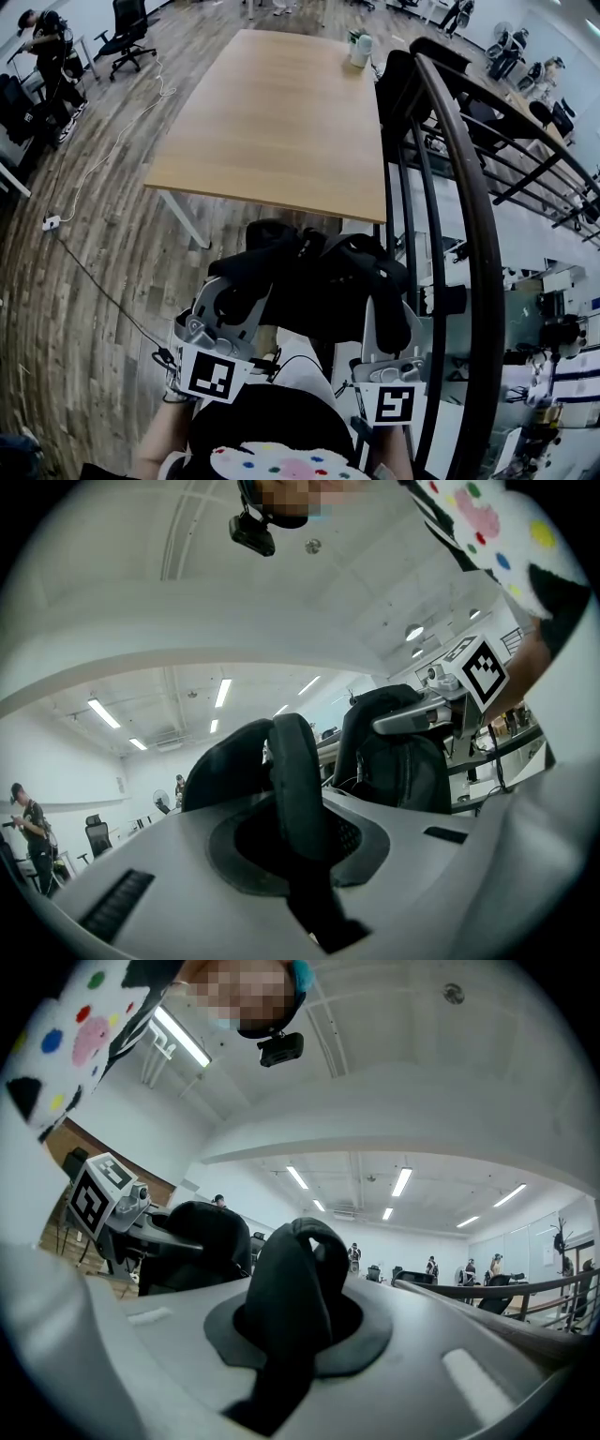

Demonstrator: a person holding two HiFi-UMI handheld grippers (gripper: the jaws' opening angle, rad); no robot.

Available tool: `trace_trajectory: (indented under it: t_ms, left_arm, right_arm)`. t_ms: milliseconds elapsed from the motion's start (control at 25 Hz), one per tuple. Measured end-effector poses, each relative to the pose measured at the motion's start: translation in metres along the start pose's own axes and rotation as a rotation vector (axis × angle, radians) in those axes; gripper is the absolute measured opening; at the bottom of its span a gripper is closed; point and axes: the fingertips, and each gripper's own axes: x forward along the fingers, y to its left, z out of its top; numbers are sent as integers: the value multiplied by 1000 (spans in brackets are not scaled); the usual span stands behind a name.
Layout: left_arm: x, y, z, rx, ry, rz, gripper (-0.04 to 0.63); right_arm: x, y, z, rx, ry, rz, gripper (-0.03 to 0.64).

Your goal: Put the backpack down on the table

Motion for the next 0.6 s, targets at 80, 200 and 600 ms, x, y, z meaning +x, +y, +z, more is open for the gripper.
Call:
trace_trajectory:
  t_ms: [80, 200, 600]
  left_arm:
    - [8, 5, -1, -2, 3, 9, 48]
    - [24, 15, 1, 10, 2, 19, 48]
    - [82, 49, -7, -3, 16, 55, 48]
  right_arm:
    - [11, -5, 1, 19, -7, -3, 61]
    - [28, -15, -6, -9, -6, 24, 61]
    - [95, -49, -18, 7, -21, 50, 61]
